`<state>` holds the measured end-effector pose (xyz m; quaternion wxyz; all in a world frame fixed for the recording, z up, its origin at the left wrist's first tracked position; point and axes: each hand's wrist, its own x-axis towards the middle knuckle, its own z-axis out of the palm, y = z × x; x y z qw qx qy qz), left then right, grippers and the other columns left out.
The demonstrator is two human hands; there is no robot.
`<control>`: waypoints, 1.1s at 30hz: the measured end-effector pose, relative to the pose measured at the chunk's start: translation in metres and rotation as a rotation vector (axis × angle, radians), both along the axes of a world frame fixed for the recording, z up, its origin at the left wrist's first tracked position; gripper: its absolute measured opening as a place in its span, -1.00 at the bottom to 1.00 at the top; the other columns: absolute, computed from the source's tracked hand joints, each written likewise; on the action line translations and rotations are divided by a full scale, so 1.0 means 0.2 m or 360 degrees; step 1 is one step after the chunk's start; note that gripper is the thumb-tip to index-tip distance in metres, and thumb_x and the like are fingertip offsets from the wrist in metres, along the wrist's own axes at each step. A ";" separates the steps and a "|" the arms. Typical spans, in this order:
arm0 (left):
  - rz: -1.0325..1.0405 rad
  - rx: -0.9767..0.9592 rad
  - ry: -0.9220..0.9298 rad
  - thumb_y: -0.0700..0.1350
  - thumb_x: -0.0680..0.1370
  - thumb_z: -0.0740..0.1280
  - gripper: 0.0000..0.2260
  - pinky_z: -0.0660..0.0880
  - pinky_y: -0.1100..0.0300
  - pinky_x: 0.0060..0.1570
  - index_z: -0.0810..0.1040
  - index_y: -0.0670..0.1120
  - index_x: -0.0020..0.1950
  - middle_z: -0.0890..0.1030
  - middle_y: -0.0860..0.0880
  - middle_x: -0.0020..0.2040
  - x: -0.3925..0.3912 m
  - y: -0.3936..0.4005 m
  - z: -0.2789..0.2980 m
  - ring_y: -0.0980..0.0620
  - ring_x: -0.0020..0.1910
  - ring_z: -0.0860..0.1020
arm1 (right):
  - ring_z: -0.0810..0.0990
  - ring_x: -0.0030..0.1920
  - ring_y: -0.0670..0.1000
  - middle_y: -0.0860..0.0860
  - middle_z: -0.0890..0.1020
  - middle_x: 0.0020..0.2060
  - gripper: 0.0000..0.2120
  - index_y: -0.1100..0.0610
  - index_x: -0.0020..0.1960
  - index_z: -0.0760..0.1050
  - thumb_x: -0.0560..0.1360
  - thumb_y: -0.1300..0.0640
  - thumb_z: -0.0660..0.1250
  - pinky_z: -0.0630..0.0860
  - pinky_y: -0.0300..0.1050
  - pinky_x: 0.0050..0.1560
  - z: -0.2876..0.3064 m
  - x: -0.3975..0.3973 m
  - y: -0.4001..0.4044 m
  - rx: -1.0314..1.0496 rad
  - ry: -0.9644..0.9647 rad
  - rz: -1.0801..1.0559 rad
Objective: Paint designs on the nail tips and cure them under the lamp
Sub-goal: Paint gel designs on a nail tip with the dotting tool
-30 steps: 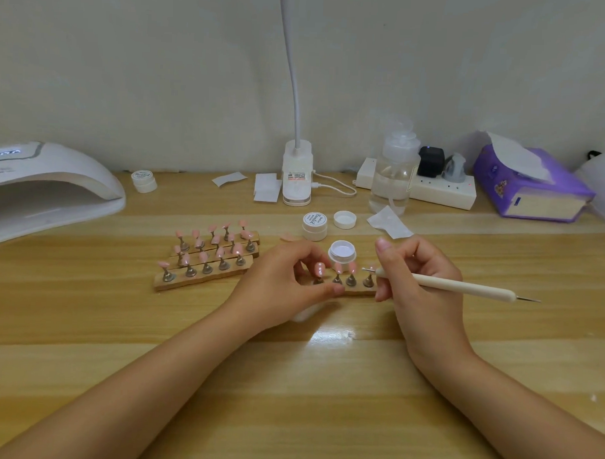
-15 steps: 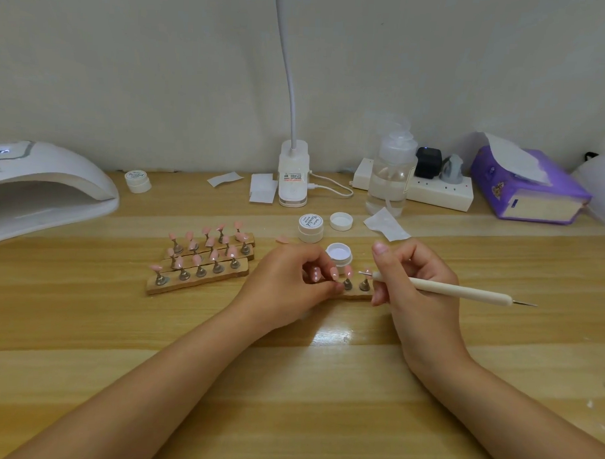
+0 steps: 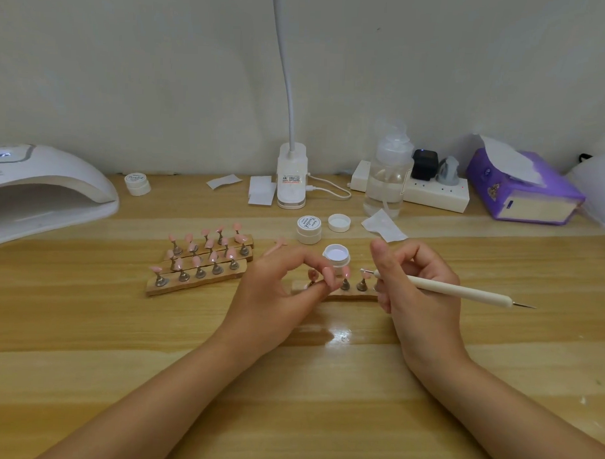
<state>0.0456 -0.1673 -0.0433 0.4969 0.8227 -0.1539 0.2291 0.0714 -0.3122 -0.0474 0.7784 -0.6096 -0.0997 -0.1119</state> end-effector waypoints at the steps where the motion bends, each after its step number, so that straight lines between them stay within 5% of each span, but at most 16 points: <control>1: -0.0004 -0.0032 0.0006 -0.08 0.36 0.46 -0.88 0.34 -0.27 0.19 0.53 0.06 -0.30 0.63 0.10 -0.21 0.00 0.00 0.00 0.13 -0.17 0.58 | 0.36 -0.58 -0.18 -0.10 0.41 -0.61 -0.65 0.08 -0.41 0.34 0.19 -0.12 0.42 0.30 -0.39 -0.53 0.00 0.00 0.00 -0.0008 -0.0002 -0.0011; 9: -0.0021 -0.0159 -0.0023 -0.07 0.32 0.42 -0.89 0.40 -0.23 0.15 0.62 0.00 -0.17 0.66 0.14 -0.15 0.00 0.02 -0.01 0.18 -0.15 0.61 | 0.43 -0.48 -0.23 -0.14 0.50 -0.52 -0.76 0.08 -0.30 0.41 0.25 -0.01 0.44 0.36 -0.41 -0.46 0.07 0.07 -0.07 -0.0165 -0.0066 -0.0122; 14: -0.0019 -0.0178 -0.0096 -0.13 0.36 0.40 -0.93 0.46 0.33 -0.03 0.64 0.01 -0.19 0.65 0.15 -0.22 0.01 0.02 -0.02 0.19 -0.18 0.59 | 0.42 -0.54 -0.22 -0.10 0.51 -0.56 -0.74 0.12 -0.32 0.42 0.29 -0.05 0.38 0.32 -0.45 -0.49 0.13 0.14 -0.08 -0.0318 -0.0066 -0.0046; 18: 0.0003 -0.0246 -0.0041 -0.20 0.36 0.42 -0.90 0.40 0.47 -0.05 0.62 0.00 -0.21 0.66 0.08 -0.23 0.02 0.03 -0.02 0.21 -0.18 0.59 | 0.45 -0.53 -0.21 -0.08 0.50 -0.60 -0.64 0.15 -0.40 0.40 0.32 -0.11 0.39 0.35 -0.44 -0.45 0.16 0.22 -0.04 -0.0509 -0.0091 -0.0046; 33: 0.0000 -0.0386 0.0145 -0.05 0.33 0.41 -0.98 0.43 0.34 0.05 0.60 0.07 -0.27 0.66 0.13 -0.22 0.02 0.04 -0.03 0.16 -0.09 0.61 | 0.42 -0.70 -0.08 -0.07 0.49 -0.66 -0.63 0.18 -0.42 0.35 0.46 0.05 0.36 0.26 -0.33 -0.70 0.09 0.38 0.08 -0.1211 -0.0030 0.0132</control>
